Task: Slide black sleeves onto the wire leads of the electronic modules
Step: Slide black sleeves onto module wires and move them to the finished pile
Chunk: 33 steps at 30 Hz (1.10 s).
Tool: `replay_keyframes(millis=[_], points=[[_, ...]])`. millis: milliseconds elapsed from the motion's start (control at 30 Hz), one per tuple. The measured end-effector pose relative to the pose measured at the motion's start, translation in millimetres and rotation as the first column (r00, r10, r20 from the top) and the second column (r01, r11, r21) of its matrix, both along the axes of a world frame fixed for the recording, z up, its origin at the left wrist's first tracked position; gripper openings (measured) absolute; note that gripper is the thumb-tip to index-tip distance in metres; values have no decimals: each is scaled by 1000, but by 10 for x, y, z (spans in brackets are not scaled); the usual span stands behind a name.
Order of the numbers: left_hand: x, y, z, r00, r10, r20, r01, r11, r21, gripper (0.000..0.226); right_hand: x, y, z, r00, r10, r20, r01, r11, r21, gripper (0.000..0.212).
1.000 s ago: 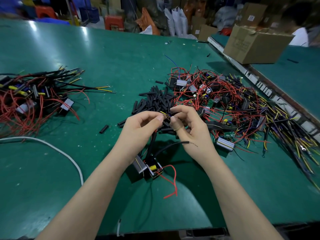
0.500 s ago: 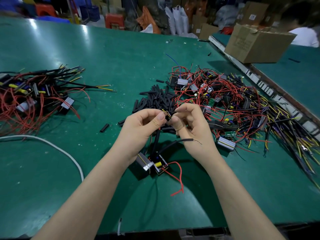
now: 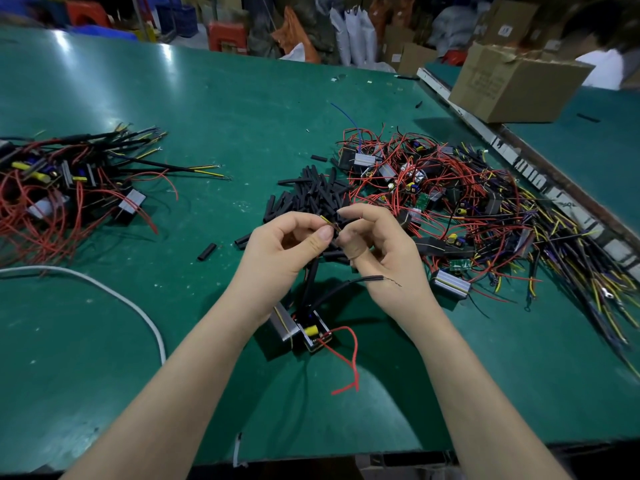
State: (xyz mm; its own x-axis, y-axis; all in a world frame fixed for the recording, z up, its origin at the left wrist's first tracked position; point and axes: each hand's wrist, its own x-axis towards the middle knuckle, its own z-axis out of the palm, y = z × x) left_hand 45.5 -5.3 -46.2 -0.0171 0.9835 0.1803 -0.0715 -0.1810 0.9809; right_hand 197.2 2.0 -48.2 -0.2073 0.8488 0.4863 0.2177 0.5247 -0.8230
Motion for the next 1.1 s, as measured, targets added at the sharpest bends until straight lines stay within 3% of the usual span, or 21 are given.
replay_keyframes(millis=[167,333,467,667,867,1100], points=[[5,4,-24,977,102,-185,-83,991,107,9,-6,7,-17,998,-44,42,45,999,-10,16],[24,-36,-52,854,308,-420,-169,927,335,4,14,36,-58,975,-166,145,153,983,102,10],[24,-37,-38,834,344,-433,-177,908,381,4,24,42,-62,970,-204,135,187,975,123,12],[26,-19,-27,866,296,-404,-174,934,313,9,12,45,-56,965,-227,132,208,967,147,15],[24,-6,-49,860,282,-425,-167,943,287,6,23,23,-22,980,-165,107,156,984,86,17],[29,-33,-14,927,188,-325,-128,972,198,17,13,58,-65,998,-51,42,52,998,-34,20]])
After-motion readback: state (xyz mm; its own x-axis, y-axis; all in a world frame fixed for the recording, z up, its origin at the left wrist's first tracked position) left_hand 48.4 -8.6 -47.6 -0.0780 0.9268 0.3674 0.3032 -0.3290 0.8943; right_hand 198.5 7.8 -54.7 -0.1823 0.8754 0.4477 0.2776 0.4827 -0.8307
